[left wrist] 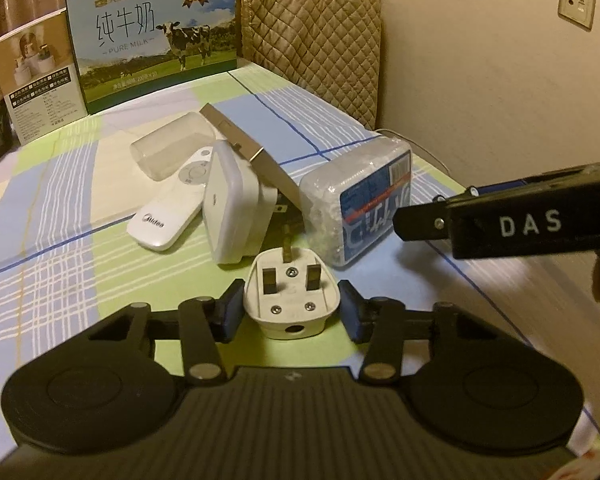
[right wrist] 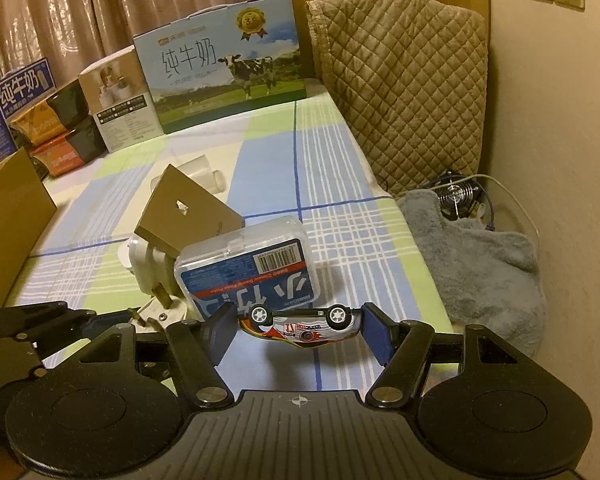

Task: Organize rigid objects
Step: 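Carry the plug and toy car with both tools over the cardboard box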

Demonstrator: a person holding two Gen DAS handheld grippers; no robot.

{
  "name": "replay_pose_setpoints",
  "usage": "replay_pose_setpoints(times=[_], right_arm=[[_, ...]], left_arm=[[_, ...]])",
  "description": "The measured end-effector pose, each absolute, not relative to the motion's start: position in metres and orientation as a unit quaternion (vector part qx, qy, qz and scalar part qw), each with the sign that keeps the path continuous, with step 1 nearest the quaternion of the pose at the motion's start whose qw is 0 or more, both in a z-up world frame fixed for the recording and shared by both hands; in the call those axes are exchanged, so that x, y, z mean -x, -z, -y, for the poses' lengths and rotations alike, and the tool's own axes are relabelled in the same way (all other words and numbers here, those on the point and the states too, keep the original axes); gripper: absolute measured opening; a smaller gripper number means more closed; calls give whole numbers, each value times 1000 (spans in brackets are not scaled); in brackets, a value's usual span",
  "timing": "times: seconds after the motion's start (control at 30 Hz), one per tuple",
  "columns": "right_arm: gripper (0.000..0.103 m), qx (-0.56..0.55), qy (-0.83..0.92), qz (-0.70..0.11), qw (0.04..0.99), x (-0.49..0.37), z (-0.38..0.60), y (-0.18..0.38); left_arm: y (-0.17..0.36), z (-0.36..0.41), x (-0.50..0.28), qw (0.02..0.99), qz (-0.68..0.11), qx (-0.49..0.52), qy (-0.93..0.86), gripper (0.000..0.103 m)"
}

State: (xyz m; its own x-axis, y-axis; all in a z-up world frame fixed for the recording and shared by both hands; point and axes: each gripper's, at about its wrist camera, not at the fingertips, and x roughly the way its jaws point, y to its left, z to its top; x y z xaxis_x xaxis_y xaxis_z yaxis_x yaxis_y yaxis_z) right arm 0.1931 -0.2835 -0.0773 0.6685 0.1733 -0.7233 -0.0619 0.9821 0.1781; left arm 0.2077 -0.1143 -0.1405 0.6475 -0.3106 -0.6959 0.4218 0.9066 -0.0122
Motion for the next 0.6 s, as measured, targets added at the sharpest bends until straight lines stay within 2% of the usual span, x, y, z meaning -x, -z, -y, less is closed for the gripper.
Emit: replay_pose_setpoints(times=[0.6], right_arm=[[64, -42, -115, -397, 910, -169, 241, 68]], left_arm=[[106, 44, -163, 906, -388, -72, 152, 44]])
